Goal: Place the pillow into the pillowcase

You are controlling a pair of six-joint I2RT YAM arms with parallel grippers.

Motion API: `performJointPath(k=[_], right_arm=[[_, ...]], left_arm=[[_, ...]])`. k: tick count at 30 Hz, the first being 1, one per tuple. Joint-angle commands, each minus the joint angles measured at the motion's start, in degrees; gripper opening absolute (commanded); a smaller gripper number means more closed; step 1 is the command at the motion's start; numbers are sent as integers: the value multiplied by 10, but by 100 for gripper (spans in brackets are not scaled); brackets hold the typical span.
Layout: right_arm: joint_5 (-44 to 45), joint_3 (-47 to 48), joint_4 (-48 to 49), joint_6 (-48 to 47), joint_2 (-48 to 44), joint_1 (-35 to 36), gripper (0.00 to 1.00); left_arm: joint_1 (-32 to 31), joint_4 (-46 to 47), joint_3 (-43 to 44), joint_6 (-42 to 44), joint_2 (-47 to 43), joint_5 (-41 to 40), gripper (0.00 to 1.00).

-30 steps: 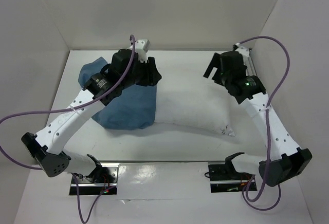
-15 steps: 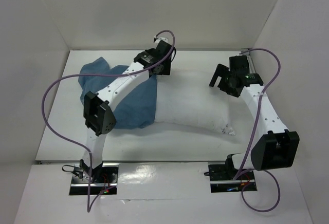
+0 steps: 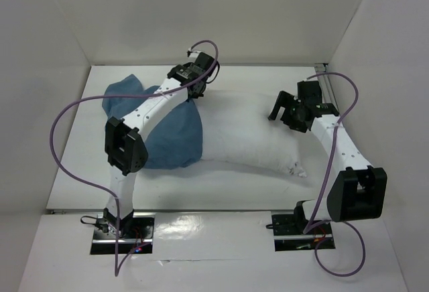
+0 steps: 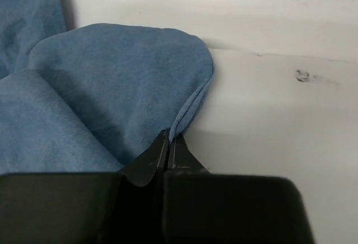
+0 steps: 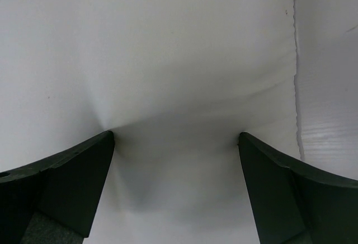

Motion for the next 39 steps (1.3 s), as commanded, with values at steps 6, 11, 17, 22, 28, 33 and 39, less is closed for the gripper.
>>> performJointPath(k=[6,11,17,22,28,33,39], right_arm=[[38,-3,-15,-5,-17,2,99],[32,8,-15,-4,-25,-22,100],[-62,-16,20,-15,29,-27,100],[-221,-53,103,-2,42,26,32],[-167,62,83,19,-50,103,0],[-137,183,49,19,-77,136,0],[-90,22,113,61,-96,193,0]], left_arm=[[7,-13,18,16,-78,72,0],[7,32,18,37,-116,148,0],[7,62,13,37,-116,254,0],[7,78,19,37,-88,348,0],[-19,78,87,57,-88,447,0],[-26,67,217,38,-88,547,0],[-61,184,55,-23,-127,617,0]])
